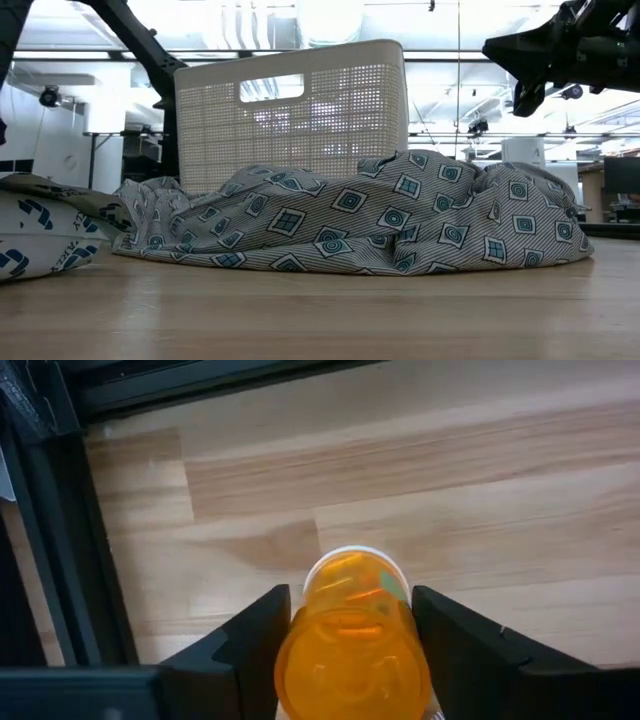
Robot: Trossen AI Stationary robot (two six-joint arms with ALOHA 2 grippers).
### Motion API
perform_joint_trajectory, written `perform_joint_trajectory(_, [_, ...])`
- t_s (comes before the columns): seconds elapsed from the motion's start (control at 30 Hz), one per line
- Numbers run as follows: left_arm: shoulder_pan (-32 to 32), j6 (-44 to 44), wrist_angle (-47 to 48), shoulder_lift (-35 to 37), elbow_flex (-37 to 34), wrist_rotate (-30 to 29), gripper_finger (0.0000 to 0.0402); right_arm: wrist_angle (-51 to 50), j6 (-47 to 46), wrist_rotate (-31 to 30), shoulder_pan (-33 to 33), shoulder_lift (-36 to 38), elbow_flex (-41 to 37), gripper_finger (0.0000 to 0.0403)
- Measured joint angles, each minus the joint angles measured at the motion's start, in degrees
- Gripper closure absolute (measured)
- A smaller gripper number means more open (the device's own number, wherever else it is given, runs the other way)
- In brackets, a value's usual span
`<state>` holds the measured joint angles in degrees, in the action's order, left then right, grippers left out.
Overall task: Pick & place medical supplies in basket/bin
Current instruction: Put the orange pill bottle into the white bin
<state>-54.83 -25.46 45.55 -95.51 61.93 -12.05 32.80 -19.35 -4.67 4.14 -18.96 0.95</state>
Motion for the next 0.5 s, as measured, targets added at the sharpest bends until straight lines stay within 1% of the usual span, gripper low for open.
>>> perform_joint_trajectory(0.33, [-0.02, 0.09, 1.19, 0.37, 0.00, 0.05, 0.0222, 0.02, 0.02, 0.00, 0.00, 0.07, 0.01, 0.0369])
perform_joint_trajectory(0.5, [-0.02, 0.09, 3.16, 2.75, 0.00, 0.04, 0.0222, 0.00, -0.04, 0.00, 0.00, 0.04, 0.01, 0.0369])
